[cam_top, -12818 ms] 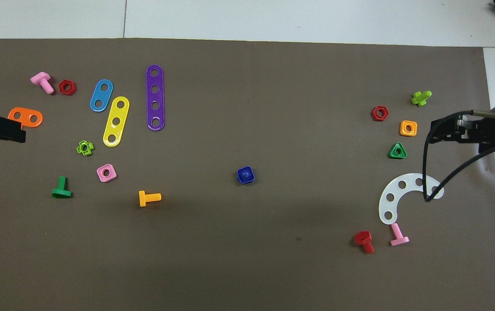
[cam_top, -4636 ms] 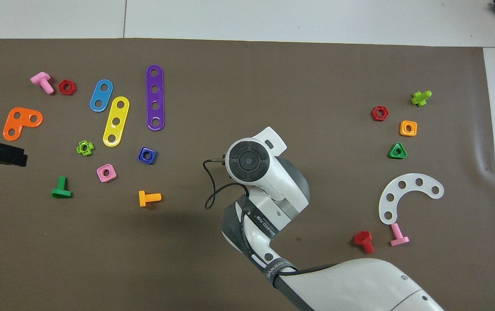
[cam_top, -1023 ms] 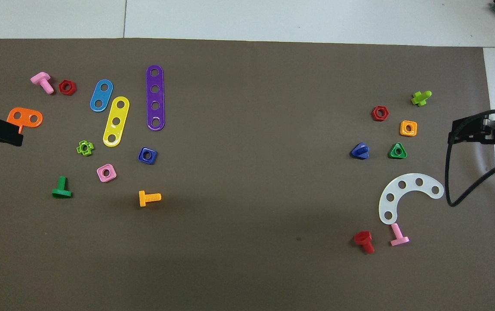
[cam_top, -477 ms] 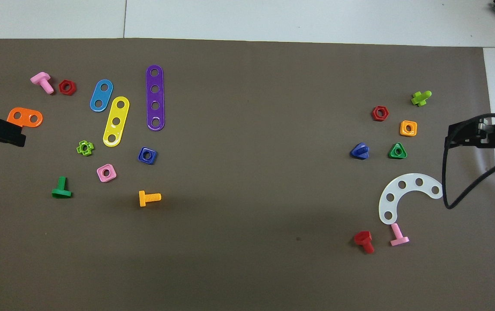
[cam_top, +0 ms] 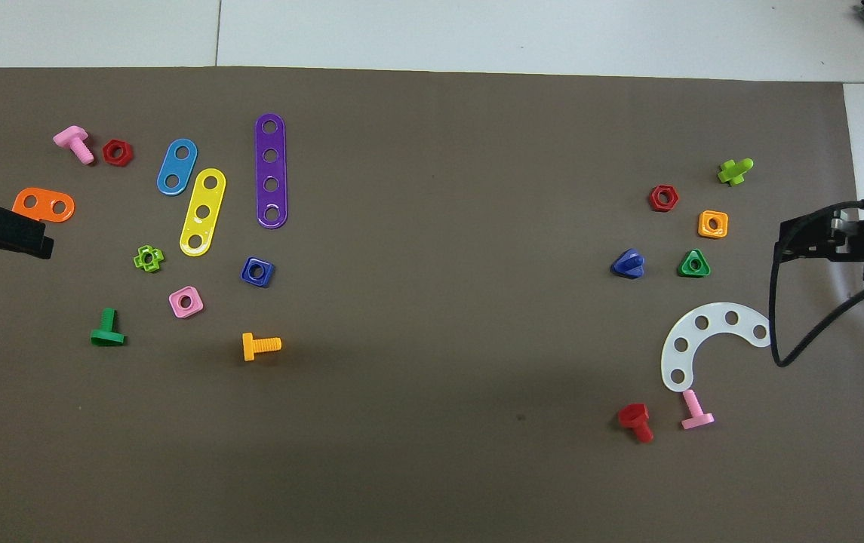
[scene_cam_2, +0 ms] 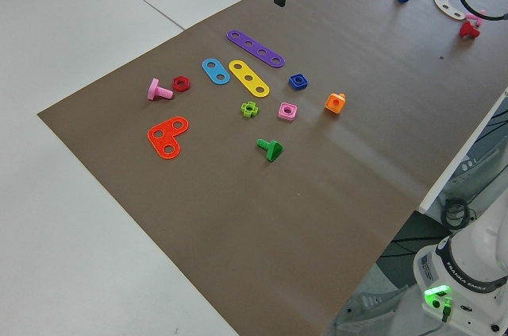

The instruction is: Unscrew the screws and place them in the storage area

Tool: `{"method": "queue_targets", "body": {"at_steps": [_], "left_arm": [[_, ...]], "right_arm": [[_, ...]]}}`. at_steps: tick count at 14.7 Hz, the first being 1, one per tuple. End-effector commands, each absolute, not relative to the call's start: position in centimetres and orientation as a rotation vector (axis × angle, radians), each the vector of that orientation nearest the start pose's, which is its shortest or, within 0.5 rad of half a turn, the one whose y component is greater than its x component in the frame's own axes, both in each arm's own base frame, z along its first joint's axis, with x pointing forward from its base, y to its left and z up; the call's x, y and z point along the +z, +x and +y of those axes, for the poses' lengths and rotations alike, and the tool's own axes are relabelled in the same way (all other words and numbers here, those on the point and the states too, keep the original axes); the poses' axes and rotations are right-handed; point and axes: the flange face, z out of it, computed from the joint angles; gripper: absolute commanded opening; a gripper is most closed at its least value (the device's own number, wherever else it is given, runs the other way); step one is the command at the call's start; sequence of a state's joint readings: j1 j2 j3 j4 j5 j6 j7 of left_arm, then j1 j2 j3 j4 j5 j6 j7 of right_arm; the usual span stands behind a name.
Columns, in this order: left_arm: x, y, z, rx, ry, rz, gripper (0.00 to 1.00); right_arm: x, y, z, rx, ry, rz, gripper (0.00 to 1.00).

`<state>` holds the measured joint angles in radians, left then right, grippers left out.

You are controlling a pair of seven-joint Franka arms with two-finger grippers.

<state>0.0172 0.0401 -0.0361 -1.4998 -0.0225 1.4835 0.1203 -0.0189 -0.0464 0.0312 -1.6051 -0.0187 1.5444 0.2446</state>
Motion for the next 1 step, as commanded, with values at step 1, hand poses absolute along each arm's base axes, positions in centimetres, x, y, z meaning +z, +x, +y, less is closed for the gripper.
{"method": "queue_targets", "body": {"at_steps": [1], "left_arm": [[63.05,55.24,-1.33,0.082,-3.173,0.228,1.00]], "right_arm": [[63.12,52.88,0.74,0.017,-3.125,0.347,1.00]]}}
